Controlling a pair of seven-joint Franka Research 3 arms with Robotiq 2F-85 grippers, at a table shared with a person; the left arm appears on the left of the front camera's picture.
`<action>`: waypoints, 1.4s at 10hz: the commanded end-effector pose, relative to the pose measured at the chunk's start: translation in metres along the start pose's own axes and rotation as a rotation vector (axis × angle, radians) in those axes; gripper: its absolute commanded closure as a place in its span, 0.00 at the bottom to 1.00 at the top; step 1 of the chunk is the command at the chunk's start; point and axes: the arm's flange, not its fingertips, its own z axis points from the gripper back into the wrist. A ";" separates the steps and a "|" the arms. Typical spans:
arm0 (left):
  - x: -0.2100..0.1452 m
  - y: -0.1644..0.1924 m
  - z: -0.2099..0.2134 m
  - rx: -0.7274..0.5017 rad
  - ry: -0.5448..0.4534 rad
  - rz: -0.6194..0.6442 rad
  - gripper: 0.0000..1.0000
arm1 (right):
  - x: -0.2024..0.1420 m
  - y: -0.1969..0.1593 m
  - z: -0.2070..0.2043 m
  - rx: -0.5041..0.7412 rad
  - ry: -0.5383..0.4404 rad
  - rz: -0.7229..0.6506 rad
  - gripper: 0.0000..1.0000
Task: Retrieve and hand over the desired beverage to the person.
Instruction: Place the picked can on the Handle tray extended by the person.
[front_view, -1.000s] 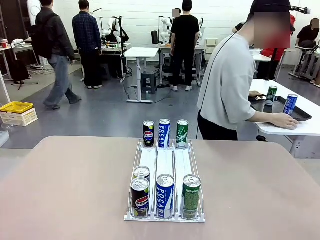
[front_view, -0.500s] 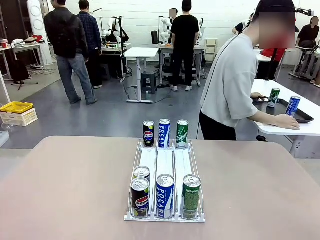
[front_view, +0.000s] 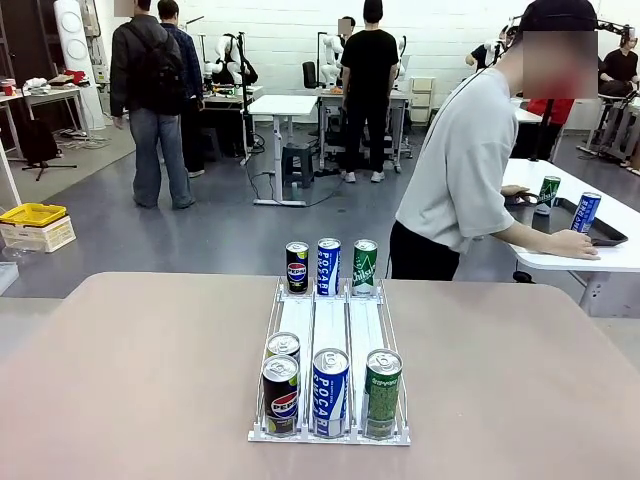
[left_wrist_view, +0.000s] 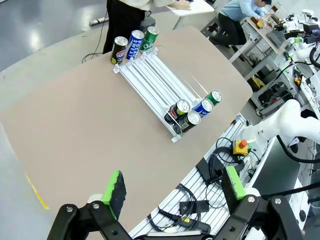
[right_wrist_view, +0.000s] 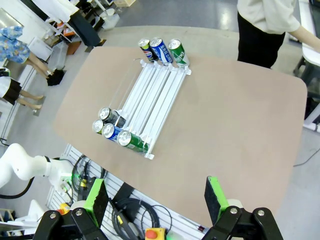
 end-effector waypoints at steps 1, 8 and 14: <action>0.000 -0.001 0.000 -0.008 0.000 -0.009 0.00 | 0.001 0.000 0.000 0.028 -0.006 0.010 0.00; 0.000 -0.001 0.000 -0.008 0.000 -0.009 0.00 | 0.001 0.000 0.000 0.028 -0.006 0.010 0.00; 0.000 -0.001 0.000 -0.008 0.000 -0.009 0.00 | 0.001 0.000 0.000 0.028 -0.006 0.010 0.00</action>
